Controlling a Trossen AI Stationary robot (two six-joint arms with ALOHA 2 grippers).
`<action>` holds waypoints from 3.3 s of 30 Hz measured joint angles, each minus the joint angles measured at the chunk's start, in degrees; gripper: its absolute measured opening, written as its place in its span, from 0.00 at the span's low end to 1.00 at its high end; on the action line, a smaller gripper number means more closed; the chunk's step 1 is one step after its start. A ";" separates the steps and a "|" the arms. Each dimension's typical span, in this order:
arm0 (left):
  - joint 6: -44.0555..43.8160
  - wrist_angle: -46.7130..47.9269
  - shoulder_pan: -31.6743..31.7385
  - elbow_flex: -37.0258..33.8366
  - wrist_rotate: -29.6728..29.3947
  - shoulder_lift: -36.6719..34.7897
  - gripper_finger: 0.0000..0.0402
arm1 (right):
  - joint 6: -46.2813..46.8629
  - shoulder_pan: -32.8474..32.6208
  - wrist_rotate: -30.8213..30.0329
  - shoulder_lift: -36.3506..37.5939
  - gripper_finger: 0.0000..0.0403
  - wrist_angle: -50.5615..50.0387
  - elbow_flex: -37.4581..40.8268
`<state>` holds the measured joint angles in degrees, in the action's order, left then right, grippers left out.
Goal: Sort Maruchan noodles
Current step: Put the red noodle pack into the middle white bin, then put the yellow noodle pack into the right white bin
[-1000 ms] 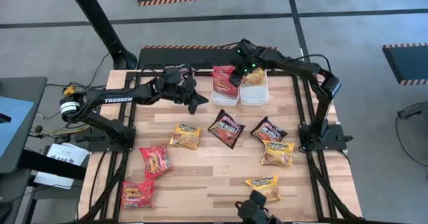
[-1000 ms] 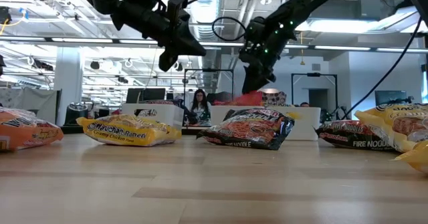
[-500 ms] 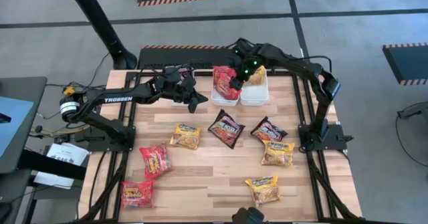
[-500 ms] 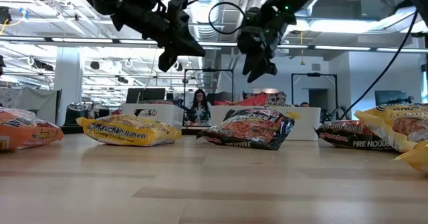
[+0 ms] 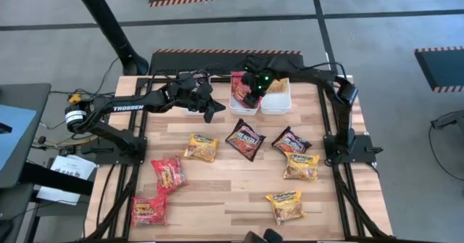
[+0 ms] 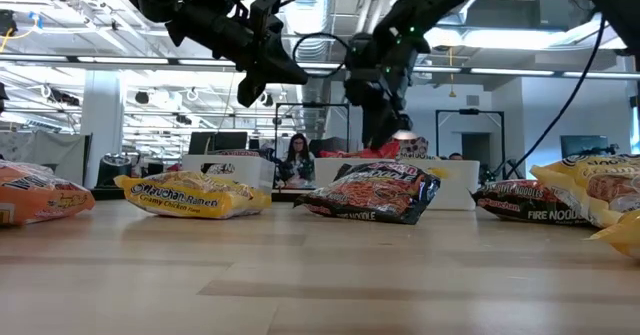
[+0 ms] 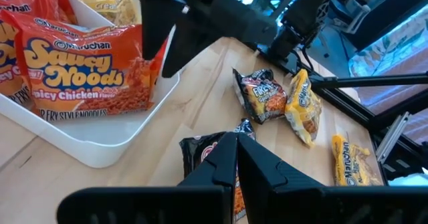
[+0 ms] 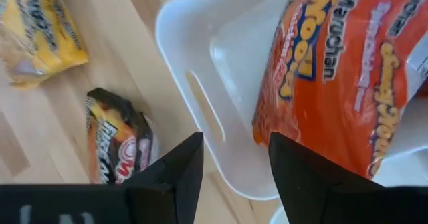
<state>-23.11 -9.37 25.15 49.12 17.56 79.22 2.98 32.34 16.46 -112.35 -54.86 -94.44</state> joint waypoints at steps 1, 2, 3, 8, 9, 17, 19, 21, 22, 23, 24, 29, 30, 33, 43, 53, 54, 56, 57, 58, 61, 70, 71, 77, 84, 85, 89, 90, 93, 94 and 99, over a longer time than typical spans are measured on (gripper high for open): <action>0.00 -0.02 0.00 0.00 0.00 0.00 0.00 | 0.02 0.00 -0.20 -0.48 0.47 -0.46 -0.02; -0.02 -0.01 0.00 0.00 0.01 0.00 0.00 | 0.02 0.00 -0.34 -1.08 0.47 -0.71 -0.02; -0.02 -0.02 0.00 0.00 0.02 0.00 0.00 | 0.02 0.02 -0.40 -1.51 0.47 -0.67 -0.02; -0.02 0.00 0.00 0.00 0.09 0.00 0.00 | -0.28 1.07 -5.22 -2.44 0.44 0.74 -0.21; -0.02 0.00 0.00 0.00 0.09 0.00 0.00 | -0.35 1.41 -6.74 -2.55 0.43 0.62 -0.08; 0.35 1.55 0.00 0.00 -0.08 0.00 0.00 | -0.46 3.06 -10.77 -3.30 0.41 4.84 -0.10; 1.41 1.51 0.01 0.00 -0.09 0.00 0.00 | -0.45 3.10 -11.87 -3.30 0.41 7.12 -0.10; 2.34 1.54 0.02 0.00 -0.19 0.00 0.00 | -1.16 3.20 -13.64 -3.30 0.41 9.01 -0.10; 2.54 1.52 0.03 0.00 -0.23 0.00 0.00 | -1.77 3.32 -14.22 -3.30 0.41 9.54 -0.10; 2.54 1.53 0.11 0.00 -0.23 0.00 0.00 | -1.96 3.43 -14.70 -3.30 0.41 10.16 -0.10; 2.54 1.55 0.23 0.00 -0.23 0.00 0.00 | -2.01 3.43 -15.25 -3.30 0.41 10.98 -0.09; 2.56 2.82 1.06 0.00 -0.22 0.00 0.00 | -2.14 3.48 -16.87 -3.30 0.41 14.10 -0.08; 2.54 2.91 1.31 0.00 -0.22 0.00 0.00 | -2.14 3.58 -16.61 -3.26 0.41 14.00 -0.09; 2.51 3.17 1.85 0.00 -0.22 0.00 0.00 | -2.12 3.94 -15.08 -2.37 0.41 9.36 -1.34; 1.92 3.47 2.27 0.00 0.70 -0.94 0.00 | -3.51 2.42 -8.69 -1.91 0.41 -12.26 -14.74; 4.95 4.70 2.29 0.00 1.27 -7.31 0.00 | -4.09 -4.07 -8.58 -1.86 0.41 -28.61 -19.34; 5.87 5.36 2.29 0.00 1.25 -7.92 0.00 | -3.64 -4.95 -8.60 -1.86 0.41 -30.34 -19.34; 7.07 7.20 2.29 0.00 1.25 -8.93 0.00 | -2.63 -7.06 -8.64 -1.86 0.41 -33.65 -19.34; 7.39 8.20 2.29 0.00 1.25 -9.31 0.00 | -1.82 -8.20 -8.65 -1.86 0.41 -34.74 -19.34; 7.46 9.06 2.29 0.00 1.24 -9.72 0.00 | -0.97 -9.39 -8.65 -1.86 0.41 -35.30 -19.34; 7.52 12.01 2.27 0.00 1.69 -10.89 0.00 | 1.47 -13.03 -8.60 -0.53 0.41 -35.05 -18.27; 10.67 18.67 2.27 0.00 2.04 -11.96 0.00 | 12.76 -24.34 -9.84 9.88 0.41 -35.21 -10.41; 11.27 19.00 2.27 0.00 2.16 -11.96 0.00 | 15.07 -25.50 -11.00 11.62 0.41 -35.28 -8.75; 12.90 20.70 2.27 0.00 2.19 -11.91 0.00 | 33.55 -32.54 -16.61 24.40 0.41 -35.21 4.36; 12.94 20.64 2.27 0.00 3.69 -11.91 0.00 | 54.67 -41.17 -16.55 37.25 0.41 -35.26 18.22; 12.92 20.67 2.27 0.00 4.14 -11.91 0.00 | 56.98 -42.28 -16.51 38.78 0.42 -35.28 19.83; 12.92 20.69 2.25 0.00 4.86 -11.91 0.00 | 64.58 -45.66 -16.20 43.93 0.48 -34.15 25.64; 12.92 20.67 2.25 0.00 4.92 -11.91 0.00 | 65.90 -46.18 -15.49 45.03 0.49 -33.47 27.09; 12.90 20.68 2.25 0.00 5.25 -11.91 0.00 | 67.48 -46.86 -14.11 48.60 0.54 -29.39 31.64; 12.90 20.65 2.25 0.00 5.25 -11.91 0.00 | 67.19 -46.93 -13.43 49.79 0.55 -27.30 33.18; 11.70 20.65 2.25 0.00 5.28 -11.89 0.00 | 61.40 -46.30 -11.56 53.80 0.58 -18.71 40.13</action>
<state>-11.42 11.29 27.40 49.12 22.84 67.33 64.38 -13.96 4.90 -58.55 -73.57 -54.31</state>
